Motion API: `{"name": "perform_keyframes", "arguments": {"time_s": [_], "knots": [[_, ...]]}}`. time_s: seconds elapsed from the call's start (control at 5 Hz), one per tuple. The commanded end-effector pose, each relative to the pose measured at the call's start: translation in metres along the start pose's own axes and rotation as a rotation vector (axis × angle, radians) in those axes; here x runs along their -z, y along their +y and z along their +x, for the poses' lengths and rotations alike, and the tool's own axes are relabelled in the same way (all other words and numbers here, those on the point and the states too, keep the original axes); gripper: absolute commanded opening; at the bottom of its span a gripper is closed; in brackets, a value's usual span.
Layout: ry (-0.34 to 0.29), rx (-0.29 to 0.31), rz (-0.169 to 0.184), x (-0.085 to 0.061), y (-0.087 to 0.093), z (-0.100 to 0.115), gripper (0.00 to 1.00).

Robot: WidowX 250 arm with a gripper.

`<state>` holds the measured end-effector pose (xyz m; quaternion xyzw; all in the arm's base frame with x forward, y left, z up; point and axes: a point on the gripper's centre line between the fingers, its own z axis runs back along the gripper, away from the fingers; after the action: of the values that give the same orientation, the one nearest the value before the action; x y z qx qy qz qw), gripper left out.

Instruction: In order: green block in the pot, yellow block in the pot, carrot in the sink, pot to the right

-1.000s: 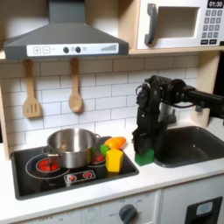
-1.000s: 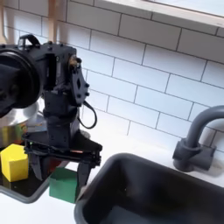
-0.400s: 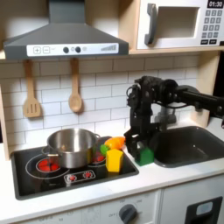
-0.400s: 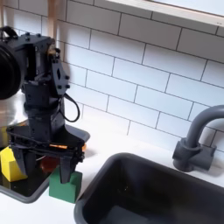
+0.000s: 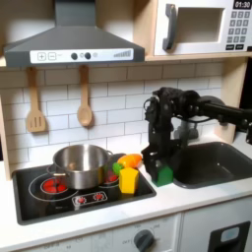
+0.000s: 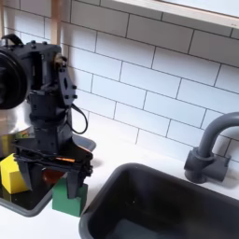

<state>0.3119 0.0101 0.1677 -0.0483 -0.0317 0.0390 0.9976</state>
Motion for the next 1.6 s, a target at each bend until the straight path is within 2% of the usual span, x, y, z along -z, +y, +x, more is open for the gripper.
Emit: {"name": "perform_keyframes", "arguments": {"time_s": [0.0, 1.0, 1.4], "knots": [[-0.021, 0.012, -0.004, 0.000, -0.006, 0.003, 1.00], [-0.007, 0.023, 0.000, 0.010, -0.003, 0.002, 1.00], [0.000, 0.031, -0.011, 0.014, -0.005, 0.007, 1.00]]}}
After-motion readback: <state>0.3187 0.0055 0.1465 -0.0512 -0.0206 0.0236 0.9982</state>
